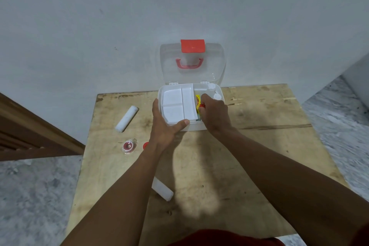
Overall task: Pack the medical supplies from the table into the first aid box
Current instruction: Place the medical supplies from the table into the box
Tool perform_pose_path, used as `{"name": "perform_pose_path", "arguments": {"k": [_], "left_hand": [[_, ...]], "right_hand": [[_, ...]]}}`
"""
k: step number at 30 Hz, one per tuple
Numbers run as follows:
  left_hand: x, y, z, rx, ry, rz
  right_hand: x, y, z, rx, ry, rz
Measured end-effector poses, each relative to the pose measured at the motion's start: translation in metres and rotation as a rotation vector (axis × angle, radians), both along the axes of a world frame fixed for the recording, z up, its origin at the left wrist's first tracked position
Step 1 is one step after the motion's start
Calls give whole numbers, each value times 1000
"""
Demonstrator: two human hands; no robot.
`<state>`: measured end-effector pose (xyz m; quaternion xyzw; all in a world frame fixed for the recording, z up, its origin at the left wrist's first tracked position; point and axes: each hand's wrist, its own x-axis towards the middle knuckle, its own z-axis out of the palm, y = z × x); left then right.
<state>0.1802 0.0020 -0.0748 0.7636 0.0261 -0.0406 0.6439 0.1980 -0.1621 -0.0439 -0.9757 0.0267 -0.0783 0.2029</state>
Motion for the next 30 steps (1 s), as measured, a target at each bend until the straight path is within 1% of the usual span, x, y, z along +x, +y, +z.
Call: {"name": "perform_pose_path", "arguments": {"k": [5,10,22,25,30], "left_hand": [[-1,0,1,7,6,6],[-1,0,2,9,4,4],[0,0,2,12,-9,-15],[1,1,0,32,-5,-25],[1,0,1,11,4,-32]], "right_hand": [[3,0,-5,5,59,-33],[10,-1,3,-83,157,-72],[-3,-12,-1,-39,44,5],[-13,-15,4,-54,-34,57],[-39,-31,14,3,-309,30]]}}
